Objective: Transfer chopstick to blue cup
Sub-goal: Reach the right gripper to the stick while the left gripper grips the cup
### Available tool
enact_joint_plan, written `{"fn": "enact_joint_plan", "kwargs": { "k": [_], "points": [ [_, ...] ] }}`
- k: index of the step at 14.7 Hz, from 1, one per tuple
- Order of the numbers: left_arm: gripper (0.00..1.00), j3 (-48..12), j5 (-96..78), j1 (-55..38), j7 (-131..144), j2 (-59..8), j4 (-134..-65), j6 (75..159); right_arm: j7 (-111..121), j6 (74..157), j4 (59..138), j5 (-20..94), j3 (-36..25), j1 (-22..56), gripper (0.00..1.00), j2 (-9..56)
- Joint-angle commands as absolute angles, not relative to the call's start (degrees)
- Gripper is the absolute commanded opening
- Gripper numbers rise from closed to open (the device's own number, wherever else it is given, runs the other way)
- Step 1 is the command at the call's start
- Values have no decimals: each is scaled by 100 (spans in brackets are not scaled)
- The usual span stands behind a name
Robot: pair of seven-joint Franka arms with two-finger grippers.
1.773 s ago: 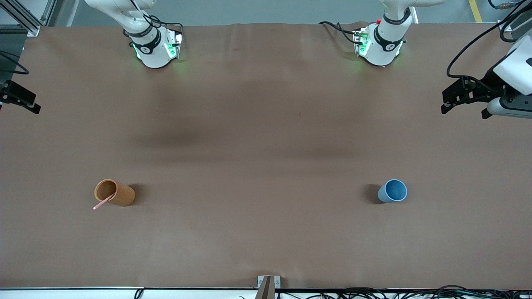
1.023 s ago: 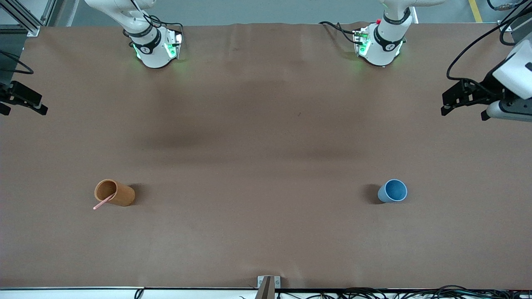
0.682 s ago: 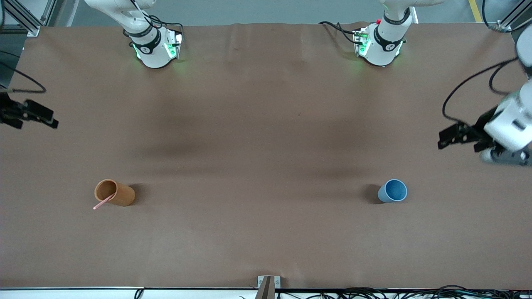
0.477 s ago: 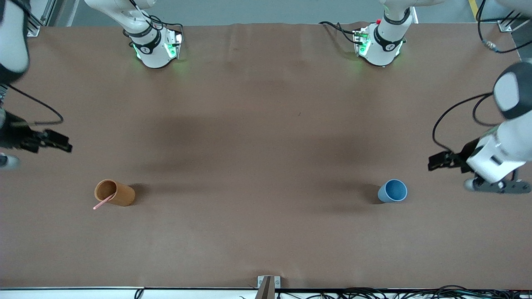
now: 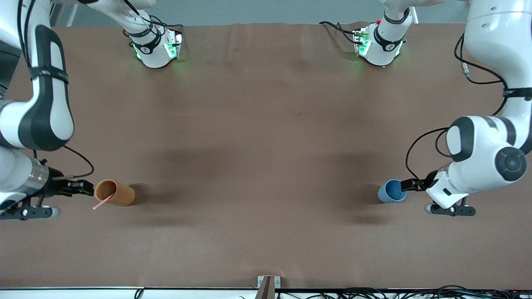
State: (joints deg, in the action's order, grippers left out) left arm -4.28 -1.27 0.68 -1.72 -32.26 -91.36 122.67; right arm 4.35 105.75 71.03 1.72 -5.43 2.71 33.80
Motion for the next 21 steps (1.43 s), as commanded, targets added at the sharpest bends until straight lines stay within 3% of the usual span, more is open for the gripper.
{"fn": "enact_joint_plan", "kwargs": {
  "k": [1, 3, 4, 7, 9, 12, 14, 16, 18, 21],
  "points": [
    [100, -422, -105, 44, -114, -3198, -9492, 12682, 360, 10625, 6618, 106, -589, 386, 55, 3866],
    [94, -422, -105, 88, -114, -3357, -9527, 12814, 360, 10924, 6627, 18, -606, 387, 51, 3998],
    [81, -422, -123, 97, -106, -3401, -9536, 12841, 360, 10977, 6627, -69, -606, 387, 48, 4051],
    [17, -422, -97, 79, 88, -3401, -9633, 12841, 290, 10986, 6706, -132, -606, 396, 37, 4061],
    [0, -422, -88, 35, 79, -3410, -9633, 12850, 290, 10978, 6732, -123, -606, 404, 30, 4052],
    [0, -422, 96, 9, 70, -3384, -9589, 12832, 290, 10969, 6741, -97, -606, 369, 26, 4025],
    [0, -457, 184, -9, 123, -3244, -9536, 12771, 290, 10960, 6750, -114, -606, 378, 9, 4017],
    [0, -527, 176, -105, 385, -3068, -9362, 12518, 273, 10934, 6759, -114, -615, 404, 6, 4008],
    [0, -894, 184, -132, 1007, -3067, -9028, 11991, 150, 10925, 6768, -114, -615, 404, 4, 3999],
    [0, -1693, 246, -219, 2604, -3067, -8965, 11839, 79, 10907, 6759, -97, -606, 396, 2, 3842]
  ]
}}
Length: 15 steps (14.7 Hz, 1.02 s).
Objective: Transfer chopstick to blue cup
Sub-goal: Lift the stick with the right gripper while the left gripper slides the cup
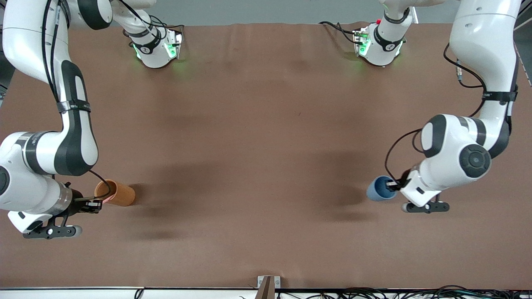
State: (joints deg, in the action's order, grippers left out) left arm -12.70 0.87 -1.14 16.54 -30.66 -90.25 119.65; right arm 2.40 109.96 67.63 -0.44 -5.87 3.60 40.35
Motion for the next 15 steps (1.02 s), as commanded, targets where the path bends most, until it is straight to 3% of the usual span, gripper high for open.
{"fn": "enact_joint_plan", "kwargs": {
  "k": [1, 4, 7, 12, 15],
  "points": [
    [0, -1966, 351, -298, 3158, -3067, -8974, 11839, 97, 10899, 6767, -88, -606, 404, 2, 3684],
    [0, -2503, 843, -570, 4523, -3321, -8956, 11865, 97, 10338, 6768, -105, -589, 509, 2, 3096],
    [0, -2654, 905, -1036, 5376, -3664, -8746, 12006, 97, 9959, 7004, -88, -589, 457, 3, 2288],
    [1, -2663, 1255, -1555, 6256, -4139, -8578, 12488, 114, 9984, 8601, -88, -589, 466, 3, 531],
    [2, -2672, 1336, -1634, 6407, -4184, -8613, 12752, 132, 10378, 9402, -88, -598, 448, 3, -113]
  ]
}}
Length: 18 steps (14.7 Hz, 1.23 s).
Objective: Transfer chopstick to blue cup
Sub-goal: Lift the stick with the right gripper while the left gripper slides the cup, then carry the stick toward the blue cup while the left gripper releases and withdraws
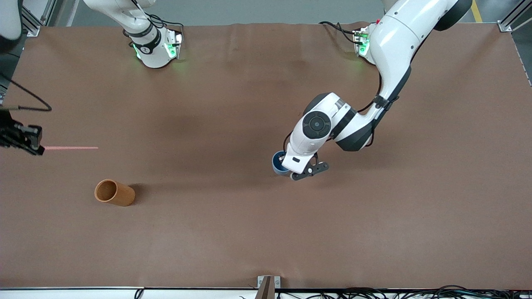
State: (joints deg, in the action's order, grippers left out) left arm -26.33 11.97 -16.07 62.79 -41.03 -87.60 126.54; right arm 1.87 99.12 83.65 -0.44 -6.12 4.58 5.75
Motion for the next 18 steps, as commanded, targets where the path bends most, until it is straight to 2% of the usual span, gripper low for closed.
{"fn": "enact_joint_plan", "kwargs": {
  "k": [1, 3, 5, 6, 7, 8, 9, 10, 15, 16, 18],
  "points": [
    [3, -2672, 1336, -1635, 6416, -4245, -8622, 12823, 158, 10693, 9639, -88, -606, 440, 3, -175],
    [5, -2672, 1362, -1652, 6477, -4315, -8622, 12893, 342, 10933, 9694, -88, -624, 387, 3, -150],
    [16, -2672, 1389, -1644, 6513, -4403, -8622, 12981, 378, 11039, 9686, -88, -615, 334, 3, -132],
    [26, -2672, 1389, -1644, 6513, -4412, -8622, 13008, 378, 11039, 9659, -79, -615, 369, 3, -132],
    [45, -2672, 1389, -1617, 6495, -4403, -8622, 13008, 326, 11056, 9633, -70, -572, 439, 3, -132],
    [70, -2672, 1389, -1582, 6469, -4351, -8622, 12973, 282, 11091, 9572, -27, -571, 570, 3, -132],
    [87, -2672, 1389, -1547, 6460, -4272, -8605, 12903, 133, 11188, 9493, -26, -571, 771, 3, -132],
    [98, -2681, 1389, -1503, 6451, -4106, -8604, 12737, -216, 11310, 9457, -26, -571, 956, 3, -106],
    [100, -2654, 1275, -907, 5207, -3078, -8596, 11604, -2211, 12180, 9318, -132, -580, 2440, 2, 359],
    [100, -2611, 1170, -810, 4829, -2893, -8596, 11454, -2624, 12234, 9108, -167, -580, 2748, 1, 613],
    [100, -2121, 767, -694, 3837, -2480, -8596, 11137, -3616, 12200, 8301, -604, -589, 3354, 1, 1297]
  ]
}}
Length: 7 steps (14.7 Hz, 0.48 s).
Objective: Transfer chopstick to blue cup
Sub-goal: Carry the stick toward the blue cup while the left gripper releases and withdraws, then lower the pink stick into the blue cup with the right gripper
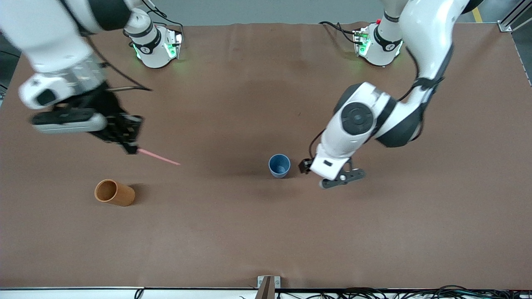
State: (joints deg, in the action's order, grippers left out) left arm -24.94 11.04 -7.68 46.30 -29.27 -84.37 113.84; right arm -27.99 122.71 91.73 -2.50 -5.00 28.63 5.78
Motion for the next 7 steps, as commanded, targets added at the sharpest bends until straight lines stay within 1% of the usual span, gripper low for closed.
{"fn": "enact_joint_plan", "kwargs": {
  "k": [1, 3, 6, 7],
  "points": [
    [100, -1788, 434, -703, 3179, -2261, -8596, 11005, -4134, 12173, 7966, -920, -580, 3636, 1, 1597],
    [100, -1111, 10, -756, 1913, -1839, -8596, 10628, -4936, 12182, 7657, -1273, -580, 4102, 1, 2020],
    [100, -555, -18, -686, 461, -1373, -8526, 10311, -5351, 12182, 7235, -1283, -580, 4578, 1, 2538],
    [100, -441, -9, -668, 240, -1284, -8395, 10144, -5535, 12190, 7120, -1283, -589, 4701, 1, 2697]
  ]
}}
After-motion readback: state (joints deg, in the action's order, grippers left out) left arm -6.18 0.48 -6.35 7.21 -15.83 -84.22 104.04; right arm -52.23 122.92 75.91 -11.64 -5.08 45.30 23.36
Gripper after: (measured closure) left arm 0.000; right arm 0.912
